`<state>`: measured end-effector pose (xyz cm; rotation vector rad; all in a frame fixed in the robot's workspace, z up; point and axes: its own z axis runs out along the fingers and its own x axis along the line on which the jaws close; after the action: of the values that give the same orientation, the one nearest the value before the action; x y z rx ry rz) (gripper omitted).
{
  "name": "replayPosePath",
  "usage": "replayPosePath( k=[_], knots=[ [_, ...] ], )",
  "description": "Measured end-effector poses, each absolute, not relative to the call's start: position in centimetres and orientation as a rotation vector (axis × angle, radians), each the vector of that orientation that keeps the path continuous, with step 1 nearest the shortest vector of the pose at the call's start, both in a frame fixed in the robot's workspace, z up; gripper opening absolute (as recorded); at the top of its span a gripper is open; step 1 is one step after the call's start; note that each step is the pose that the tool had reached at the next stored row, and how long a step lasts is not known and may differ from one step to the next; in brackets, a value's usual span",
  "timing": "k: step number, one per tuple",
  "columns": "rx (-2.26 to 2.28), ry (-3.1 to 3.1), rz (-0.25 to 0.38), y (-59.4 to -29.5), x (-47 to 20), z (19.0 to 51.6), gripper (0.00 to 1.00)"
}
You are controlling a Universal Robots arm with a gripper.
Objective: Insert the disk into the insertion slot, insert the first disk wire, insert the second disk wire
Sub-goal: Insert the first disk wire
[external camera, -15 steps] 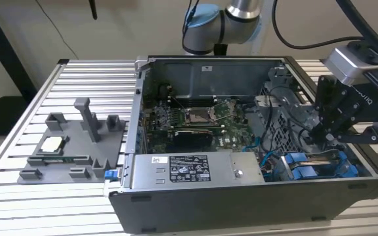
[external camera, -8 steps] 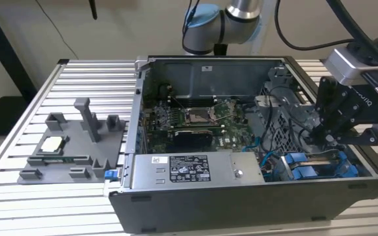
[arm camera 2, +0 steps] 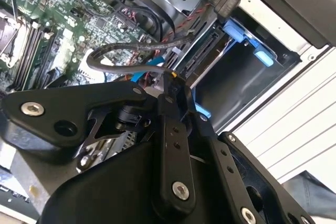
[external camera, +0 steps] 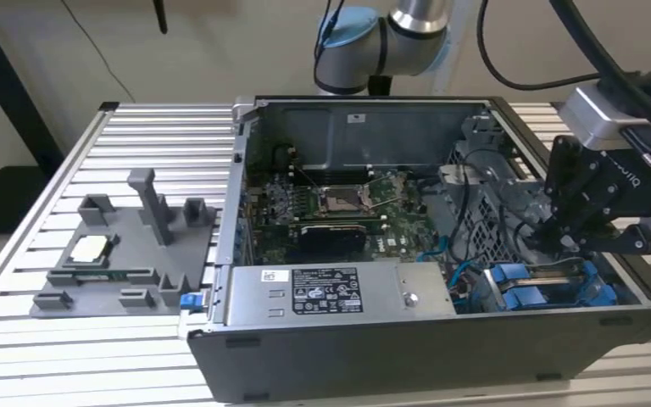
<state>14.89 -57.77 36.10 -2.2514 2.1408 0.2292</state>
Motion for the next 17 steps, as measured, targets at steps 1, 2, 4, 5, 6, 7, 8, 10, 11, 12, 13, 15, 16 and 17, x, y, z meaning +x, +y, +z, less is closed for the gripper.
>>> replayPosePath(
  k=[1, 2, 4, 5, 6, 7, 8, 10, 11, 12, 13, 15, 16, 17],
  knots=[
    [-2.251, 2.141, 0.229, -57.8, 15.0, 36.1, 0.19],
    [-2.251, 2.141, 0.229, -57.8, 15.1, 36.1, 0.19],
    [-2.251, 2.141, 0.229, -57.8, 15.2, 36.1, 0.19],
    [-2.251, 2.141, 0.229, -57.8, 15.4, 36.0, 0.19],
    [-2.251, 2.141, 0.229, -57.8, 15.5, 36.0, 0.19],
    [-2.251, 2.141, 0.229, -57.8, 15.6, 36.0, 0.19],
    [-2.251, 2.141, 0.229, -57.8, 15.8, 36.0, 0.19],
    [-2.251, 2.141, 0.229, -57.8, 15.9, 36.0, 0.19],
    [-2.251, 2.141, 0.229, -57.8, 15.9, 36.0, 0.19],
    [-2.251, 2.141, 0.229, -57.8, 15.9, 36.0, 0.19],
    [-2.251, 2.141, 0.229, -57.8, 15.9, 36.0, 0.19],
    [-2.251, 2.141, 0.229, -57.8, 15.9, 36.0, 0.19],
    [-2.251, 2.141, 0.229, -57.8, 15.9, 36.0, 0.19],
    [-2.251, 2.141, 0.229, -57.8, 16.0, 36.0, 0.19]
  ],
)
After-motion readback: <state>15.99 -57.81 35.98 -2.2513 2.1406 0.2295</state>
